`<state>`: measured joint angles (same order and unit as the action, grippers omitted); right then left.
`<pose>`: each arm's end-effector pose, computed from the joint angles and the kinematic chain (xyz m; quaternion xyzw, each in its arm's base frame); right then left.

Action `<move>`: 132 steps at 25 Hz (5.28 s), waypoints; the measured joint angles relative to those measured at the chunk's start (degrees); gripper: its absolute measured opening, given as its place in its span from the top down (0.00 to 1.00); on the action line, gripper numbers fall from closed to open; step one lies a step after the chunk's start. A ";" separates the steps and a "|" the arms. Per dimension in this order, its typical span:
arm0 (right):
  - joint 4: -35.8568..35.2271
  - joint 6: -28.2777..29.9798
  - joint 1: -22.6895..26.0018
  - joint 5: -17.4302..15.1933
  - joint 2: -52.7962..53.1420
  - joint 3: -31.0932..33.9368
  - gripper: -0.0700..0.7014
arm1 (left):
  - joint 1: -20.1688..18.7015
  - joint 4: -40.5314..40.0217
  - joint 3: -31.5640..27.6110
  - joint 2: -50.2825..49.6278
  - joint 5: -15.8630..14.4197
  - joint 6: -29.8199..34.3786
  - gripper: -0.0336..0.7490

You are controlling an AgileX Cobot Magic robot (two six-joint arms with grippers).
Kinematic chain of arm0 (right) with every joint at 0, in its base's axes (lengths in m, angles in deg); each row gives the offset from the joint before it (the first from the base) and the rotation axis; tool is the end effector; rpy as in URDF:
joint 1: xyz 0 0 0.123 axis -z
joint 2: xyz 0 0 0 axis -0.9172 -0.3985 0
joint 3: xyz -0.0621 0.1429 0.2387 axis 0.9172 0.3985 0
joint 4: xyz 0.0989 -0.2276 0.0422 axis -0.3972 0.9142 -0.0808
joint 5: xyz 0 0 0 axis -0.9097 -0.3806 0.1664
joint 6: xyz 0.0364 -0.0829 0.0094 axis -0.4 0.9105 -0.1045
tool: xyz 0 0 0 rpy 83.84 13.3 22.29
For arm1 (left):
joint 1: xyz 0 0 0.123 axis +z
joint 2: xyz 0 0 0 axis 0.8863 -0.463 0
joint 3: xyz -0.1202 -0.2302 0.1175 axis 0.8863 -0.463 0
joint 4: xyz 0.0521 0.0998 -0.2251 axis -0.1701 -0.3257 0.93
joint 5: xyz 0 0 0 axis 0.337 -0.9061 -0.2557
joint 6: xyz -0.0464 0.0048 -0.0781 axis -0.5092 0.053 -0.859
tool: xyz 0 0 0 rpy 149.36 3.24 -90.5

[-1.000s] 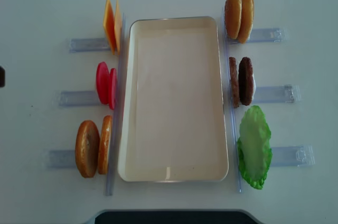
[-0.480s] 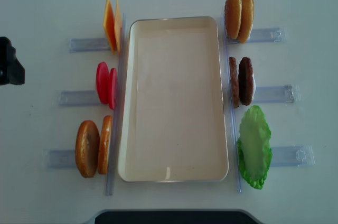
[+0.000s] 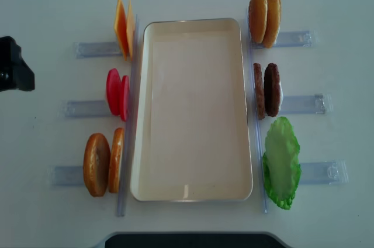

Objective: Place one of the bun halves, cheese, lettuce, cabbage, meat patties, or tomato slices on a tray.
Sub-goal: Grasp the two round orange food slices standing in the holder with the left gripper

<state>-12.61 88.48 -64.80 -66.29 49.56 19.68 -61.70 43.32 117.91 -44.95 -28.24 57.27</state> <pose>-0.0101 0.0046 0.2734 -0.0060 0.8674 0.0089 0.4975 0.1831 0.0034 0.3476 -0.0830 0.9761 -0.0080 0.2004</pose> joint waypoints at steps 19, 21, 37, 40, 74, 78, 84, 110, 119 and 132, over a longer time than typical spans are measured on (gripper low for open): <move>0.00 0.00 0.00 0.00 0.00 0.00 0.15 | -12.66 3.18 0.00 -4.51 0.00 -4.21 0.14; 0.00 0.00 0.00 0.00 0.00 0.00 0.15 | -15.62 2.01 0.00 -5.42 0.06 -7.02 0.14; 0.00 0.00 0.00 0.00 0.00 0.00 0.15 | -32.60 0.77 0.05 -16.80 0.63 -21.83 0.14; 0.00 0.00 0.00 0.00 0.00 0.00 0.15 | -33.97 0.77 0.05 -17.07 0.75 -23.54 0.14; 0.00 0.00 0.00 0.00 0.00 0.00 0.15 | -34.61 -0.15 -5.02 -19.45 2.10 -25.93 0.14; 0.00 0.00 0.00 0.00 0.00 0.00 0.15 | -34.61 0.14 -5.02 -21.83 4.46 -25.93 0.14; 0.00 0.00 0.00 0.00 0.00 0.00 0.15 | -34.61 0.27 -5.02 -24.01 6.11 -25.93 0.14; 0.00 0.00 0.00 0.00 0.00 0.00 0.15 | -34.66 1.19 -5.02 -27.39 7.54 -24.36 0.14; 0.00 0.00 0.00 0.00 0.00 0.00 0.15 | -34.66 1.19 -5.02 -27.39 6.62 -24.36 0.14; 0.00 0.00 0.00 0.00 0.00 0.00 0.15 | -34.66 0.77 -5.02 -27.91 6.32 -24.34 0.14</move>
<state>-12.61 88.48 -64.80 -66.29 49.56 19.68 -96.37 44.09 112.89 -72.86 -21.92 32.94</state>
